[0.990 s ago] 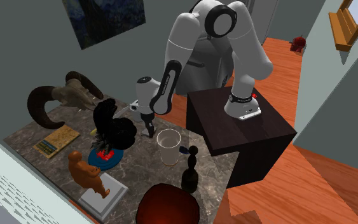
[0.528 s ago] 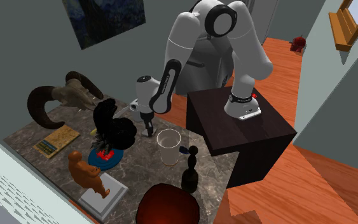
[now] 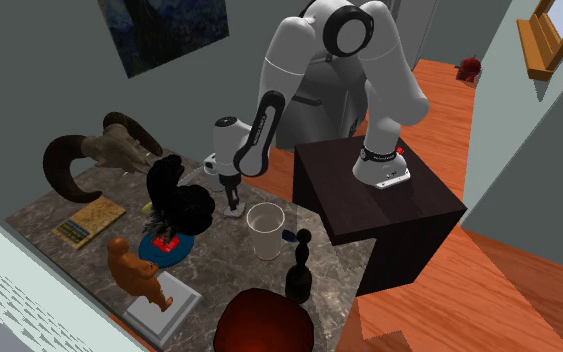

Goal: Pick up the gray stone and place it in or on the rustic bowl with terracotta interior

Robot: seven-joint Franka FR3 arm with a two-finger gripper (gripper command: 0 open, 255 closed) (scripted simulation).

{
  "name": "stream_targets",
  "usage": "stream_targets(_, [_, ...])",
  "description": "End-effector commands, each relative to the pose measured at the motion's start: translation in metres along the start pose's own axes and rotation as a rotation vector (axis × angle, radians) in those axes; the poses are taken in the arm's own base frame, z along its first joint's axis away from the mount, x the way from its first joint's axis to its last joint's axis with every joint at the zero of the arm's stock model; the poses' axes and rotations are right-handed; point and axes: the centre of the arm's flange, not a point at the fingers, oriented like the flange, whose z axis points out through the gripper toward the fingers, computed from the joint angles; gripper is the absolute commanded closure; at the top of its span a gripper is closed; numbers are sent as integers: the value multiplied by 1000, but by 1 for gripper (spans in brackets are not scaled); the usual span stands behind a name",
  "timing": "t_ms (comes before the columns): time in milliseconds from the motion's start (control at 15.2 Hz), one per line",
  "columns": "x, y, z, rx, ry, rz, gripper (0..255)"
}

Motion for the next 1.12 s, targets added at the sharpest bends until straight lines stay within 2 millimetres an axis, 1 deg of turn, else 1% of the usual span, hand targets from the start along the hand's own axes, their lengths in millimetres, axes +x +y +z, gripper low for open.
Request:
stream_targets(0, [-3,-8,0,9,-18,-11,255])
stream_targets(198, [-2,-9,-15,9,-18,-11,255])
stream_targets(264, [-2,-8,-10,8,-16,-10,255])
stream_targets(330, [-2,-8,-10,8,-16,-10,0])
stream_targets(462, [30,-26,-22,-48,-84,38,0])
stream_targets(528, [39,-31,-25,-63,-103,52,0])
stream_targets(1056, [34,-29,15,-63,-103,52,0])
